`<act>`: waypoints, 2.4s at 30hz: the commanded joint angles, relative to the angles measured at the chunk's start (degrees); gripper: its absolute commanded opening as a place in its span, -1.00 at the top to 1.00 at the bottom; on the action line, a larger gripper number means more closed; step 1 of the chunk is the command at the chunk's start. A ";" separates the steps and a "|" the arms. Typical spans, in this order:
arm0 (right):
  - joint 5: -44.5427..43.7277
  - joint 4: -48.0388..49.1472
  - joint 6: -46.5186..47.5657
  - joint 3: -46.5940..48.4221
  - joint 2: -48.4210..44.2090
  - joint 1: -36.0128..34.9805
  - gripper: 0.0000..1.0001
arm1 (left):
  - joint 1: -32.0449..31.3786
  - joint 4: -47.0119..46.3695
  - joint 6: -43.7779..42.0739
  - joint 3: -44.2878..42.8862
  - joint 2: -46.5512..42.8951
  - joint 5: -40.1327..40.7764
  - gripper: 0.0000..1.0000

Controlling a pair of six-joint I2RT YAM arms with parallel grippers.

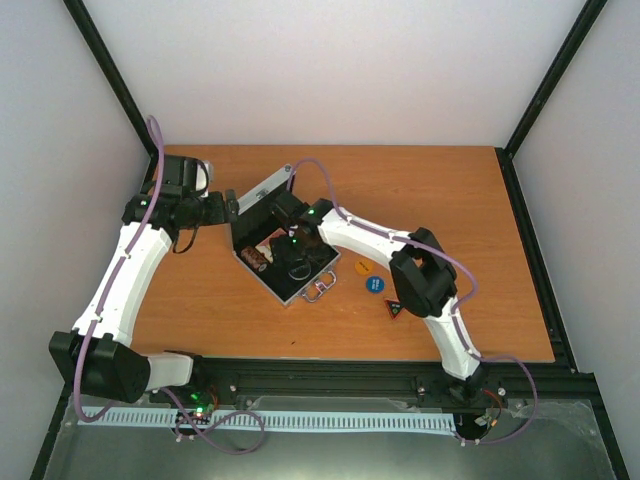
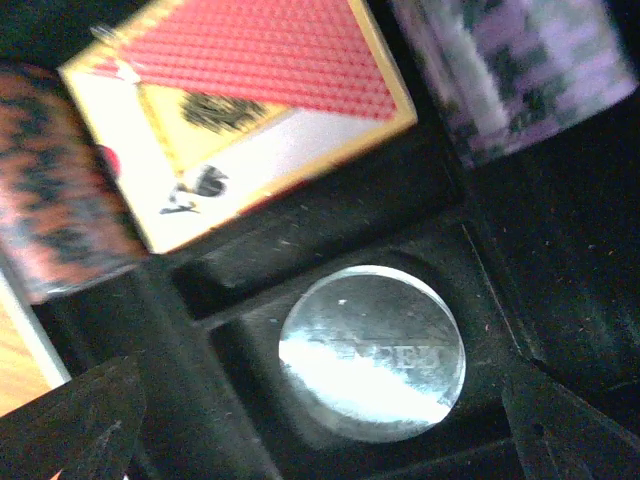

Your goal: Pack up texas hold em set

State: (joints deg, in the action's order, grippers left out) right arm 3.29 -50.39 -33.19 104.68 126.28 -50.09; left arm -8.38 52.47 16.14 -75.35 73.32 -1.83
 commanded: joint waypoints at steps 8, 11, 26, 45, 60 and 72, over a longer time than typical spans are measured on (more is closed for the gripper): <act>6.04 2.75 3.71 2.71 -2.00 -0.46 -1.00 | -0.19 0.62 -0.66 1.01 -0.90 0.76 -0.99; 7.67 2.75 3.61 4.32 -0.42 -1.12 -1.00 | -0.14 0.55 -0.67 1.00 -0.69 0.75 -0.99; 12.90 1.78 3.68 7.17 4.33 -3.85 -1.00 | -0.14 0.53 -0.59 0.65 -0.28 0.50 -0.99; 4.42 -0.60 0.99 5.64 7.19 -4.93 -1.00 | -0.15 1.14 -0.78 0.38 -0.81 0.68 -0.99; -2.46 -1.76 0.35 3.45 5.35 -4.93 -1.00 | -0.19 1.09 -0.67 0.70 -1.07 0.35 -0.99; 8.66 6.53 11.13 -4.38 -6.47 -4.89 -1.00 | -0.14 0.82 -0.61 0.53 -0.99 -0.01 -0.99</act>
State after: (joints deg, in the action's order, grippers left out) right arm 7.66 -46.50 -27.24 101.93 124.81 -55.24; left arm -8.38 51.35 16.14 -74.81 72.99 -1.78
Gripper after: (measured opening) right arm 1.000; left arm 0.997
